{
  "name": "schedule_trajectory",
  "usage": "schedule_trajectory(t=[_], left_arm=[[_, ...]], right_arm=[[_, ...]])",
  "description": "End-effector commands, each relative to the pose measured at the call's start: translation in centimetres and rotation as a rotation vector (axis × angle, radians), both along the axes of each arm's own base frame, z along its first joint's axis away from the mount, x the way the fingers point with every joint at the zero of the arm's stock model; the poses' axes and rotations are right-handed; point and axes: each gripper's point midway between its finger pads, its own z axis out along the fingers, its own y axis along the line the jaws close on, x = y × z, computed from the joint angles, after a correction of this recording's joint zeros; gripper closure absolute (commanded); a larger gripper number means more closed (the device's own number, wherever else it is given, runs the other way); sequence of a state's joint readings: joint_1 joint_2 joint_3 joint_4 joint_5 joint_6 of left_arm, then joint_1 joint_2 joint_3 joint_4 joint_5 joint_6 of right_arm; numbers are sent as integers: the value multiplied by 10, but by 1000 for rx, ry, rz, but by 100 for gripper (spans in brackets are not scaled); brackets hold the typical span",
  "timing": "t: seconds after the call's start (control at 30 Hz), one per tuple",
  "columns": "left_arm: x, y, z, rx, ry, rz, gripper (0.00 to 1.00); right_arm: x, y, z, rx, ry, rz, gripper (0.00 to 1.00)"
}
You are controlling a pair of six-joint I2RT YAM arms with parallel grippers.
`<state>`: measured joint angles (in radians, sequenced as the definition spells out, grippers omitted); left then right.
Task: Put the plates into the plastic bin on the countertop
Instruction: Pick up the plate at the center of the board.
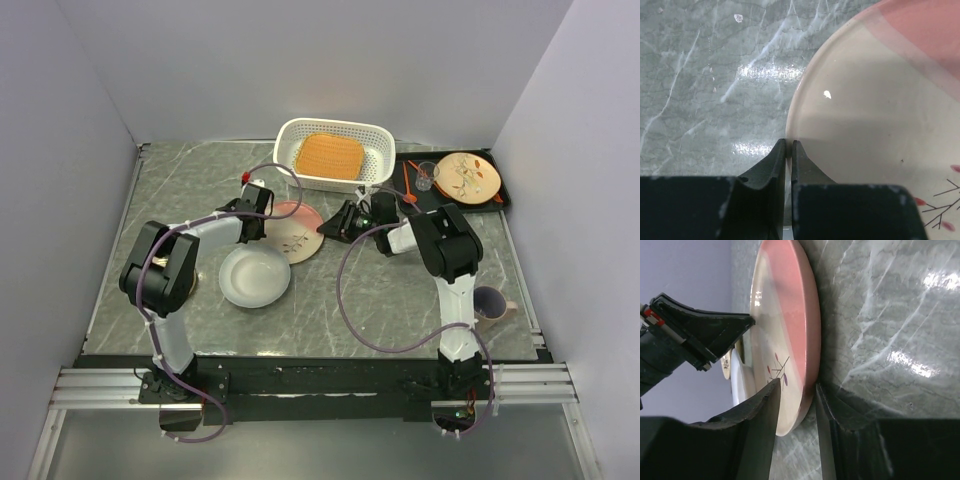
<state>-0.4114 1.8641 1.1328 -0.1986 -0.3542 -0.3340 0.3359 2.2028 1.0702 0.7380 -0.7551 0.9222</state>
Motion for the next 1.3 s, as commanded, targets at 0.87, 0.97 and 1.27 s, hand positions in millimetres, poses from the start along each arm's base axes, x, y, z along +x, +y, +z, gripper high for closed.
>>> schedule_trajectory(t=[0.87, 0.97, 1.27], left_arm=[[-8, -73, -4, -72, 32, -197, 99], [-8, -70, -4, -60, 29, -190, 99], [-10, -66, -9, -46, 35, -180, 99]], right_arm=[[-51, 69, 28, 90, -18, 137, 38], [-64, 71, 33, 205, -5, 187, 42], [-68, 70, 53, 328, -15, 194, 59]])
